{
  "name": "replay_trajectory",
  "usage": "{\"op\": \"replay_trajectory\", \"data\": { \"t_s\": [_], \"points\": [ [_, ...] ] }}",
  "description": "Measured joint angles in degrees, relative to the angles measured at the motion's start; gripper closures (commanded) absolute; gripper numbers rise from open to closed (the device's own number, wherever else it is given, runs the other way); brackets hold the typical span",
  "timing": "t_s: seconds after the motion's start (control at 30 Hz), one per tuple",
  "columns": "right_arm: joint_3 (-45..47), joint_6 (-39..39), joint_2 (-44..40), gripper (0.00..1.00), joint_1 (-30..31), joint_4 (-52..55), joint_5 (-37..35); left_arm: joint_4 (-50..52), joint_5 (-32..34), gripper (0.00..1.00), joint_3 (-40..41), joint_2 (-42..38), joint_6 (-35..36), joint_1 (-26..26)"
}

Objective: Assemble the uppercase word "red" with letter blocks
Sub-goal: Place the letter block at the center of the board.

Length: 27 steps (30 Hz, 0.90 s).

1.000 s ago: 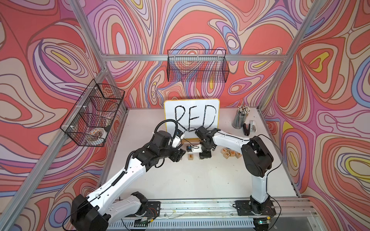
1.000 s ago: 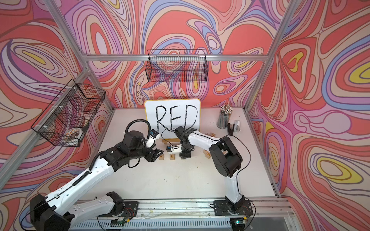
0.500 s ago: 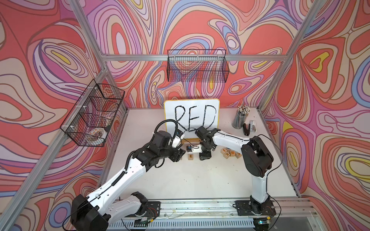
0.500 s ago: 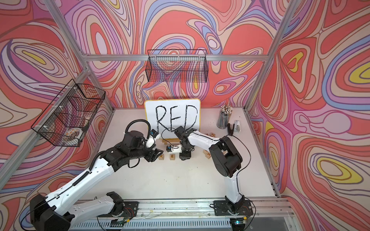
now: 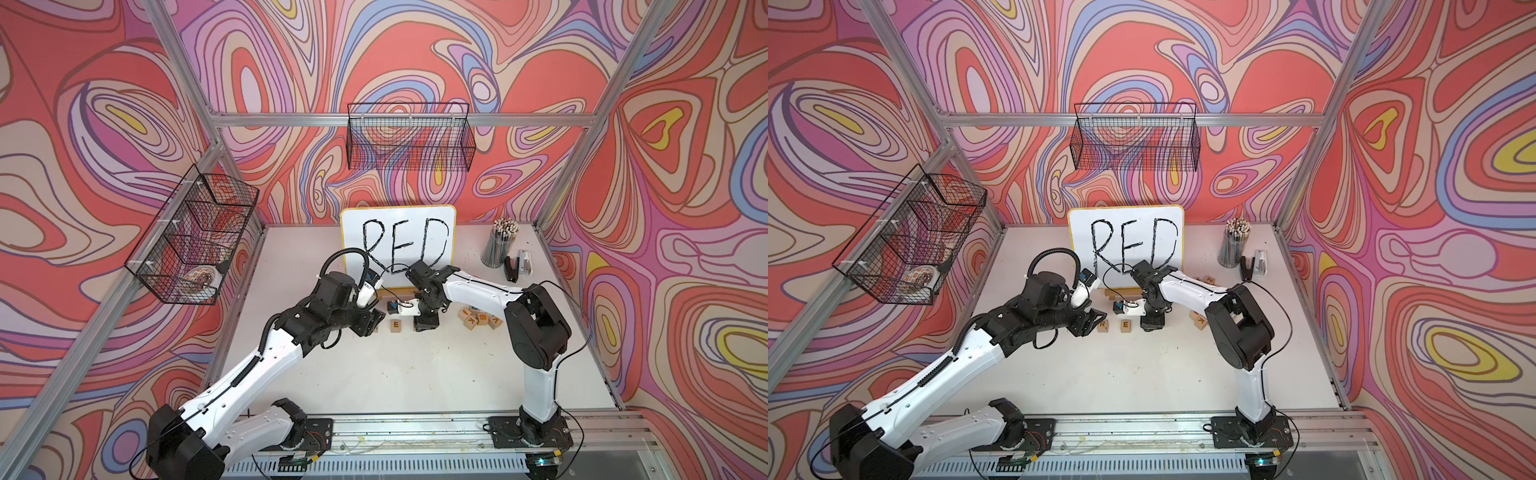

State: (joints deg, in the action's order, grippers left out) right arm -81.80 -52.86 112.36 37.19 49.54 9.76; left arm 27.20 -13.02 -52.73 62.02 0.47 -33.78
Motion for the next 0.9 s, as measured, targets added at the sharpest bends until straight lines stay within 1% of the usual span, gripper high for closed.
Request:
{"op": "replay_trajectory", "data": {
  "t_s": [0.2, 0.37, 0.63, 0.9],
  "points": [
    [0.0, 0.0, -1.7, 0.48, 0.0, 0.1, -0.3, 0.0, 0.0, 0.35, 0.0, -0.5, 0.0, 0.0],
    [0.5, 0.5, -5.4, 0.48, 0.0, -0.6, -0.5, 0.0, 0.0, 0.34, 0.0, -0.6, 0.0, 0.0],
    [6.1, 3.6, -17.3, 0.49, 0.0, -5.8, -1.3, 0.0, 0.7, 0.33, 0.0, -1.4, 0.0, 0.0],
    [17.1, 9.2, -29.5, 0.49, 0.0, -14.1, -4.8, 0.0, 2.1, 0.32, 0.3, -3.1, 0.0, 0.0]
  ]
}}
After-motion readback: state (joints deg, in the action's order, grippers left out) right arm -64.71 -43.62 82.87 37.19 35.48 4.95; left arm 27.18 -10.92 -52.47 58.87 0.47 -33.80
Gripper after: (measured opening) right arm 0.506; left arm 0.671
